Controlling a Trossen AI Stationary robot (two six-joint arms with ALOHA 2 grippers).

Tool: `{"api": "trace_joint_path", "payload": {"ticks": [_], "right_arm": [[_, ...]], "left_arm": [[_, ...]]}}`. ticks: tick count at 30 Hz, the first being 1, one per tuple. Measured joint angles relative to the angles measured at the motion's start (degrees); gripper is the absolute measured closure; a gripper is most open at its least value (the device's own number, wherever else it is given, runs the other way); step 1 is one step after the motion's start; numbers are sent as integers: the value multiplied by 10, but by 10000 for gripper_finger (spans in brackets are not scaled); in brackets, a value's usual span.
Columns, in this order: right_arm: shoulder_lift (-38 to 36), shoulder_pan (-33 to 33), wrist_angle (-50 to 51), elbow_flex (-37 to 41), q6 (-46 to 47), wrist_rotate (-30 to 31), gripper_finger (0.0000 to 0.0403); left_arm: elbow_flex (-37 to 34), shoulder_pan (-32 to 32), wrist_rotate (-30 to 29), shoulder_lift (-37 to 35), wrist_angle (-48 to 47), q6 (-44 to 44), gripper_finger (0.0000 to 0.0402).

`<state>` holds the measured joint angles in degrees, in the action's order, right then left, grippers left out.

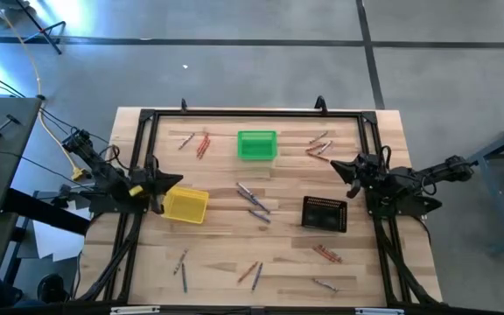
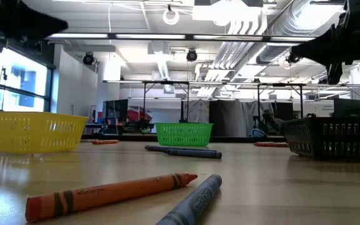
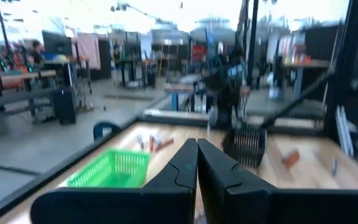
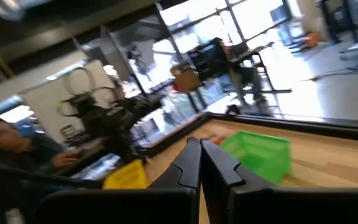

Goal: Sort crayons
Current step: Put the orange crayon into the black basket

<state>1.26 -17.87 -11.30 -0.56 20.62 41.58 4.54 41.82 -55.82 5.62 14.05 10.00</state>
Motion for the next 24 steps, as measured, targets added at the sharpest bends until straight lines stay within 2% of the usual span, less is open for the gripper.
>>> {"api": "trace_joint_path", "payload": {"ticks": [5, 9, 13, 16, 20, 22, 24], "right_arm": [[48, 0, -32, -30, -18, -24, 403], [146, 0, -47, -103, -96, -27, 403], [261, 11, -12, -207, -164, 9, 403], [345, 42, 99, -298, -148, 24, 403], [448, 112, 309, -414, -38, 23, 403], [494, 155, 410, -466, 19, 4, 403], [537, 205, 489, -510, 61, -46, 403]], "left_arm": [[0, -4, 46, 0, 105, 76, 398], [0, -19, 114, 0, 159, 140, 398], [0, -41, 131, 0, 198, 196, 398], [0, -60, 129, 0, 221, 208, 398], [0, -87, 126, 0, 237, 202, 398], [0, -99, 121, 0, 242, 199, 398], [0, -110, 110, 0, 253, 184, 398]]}}
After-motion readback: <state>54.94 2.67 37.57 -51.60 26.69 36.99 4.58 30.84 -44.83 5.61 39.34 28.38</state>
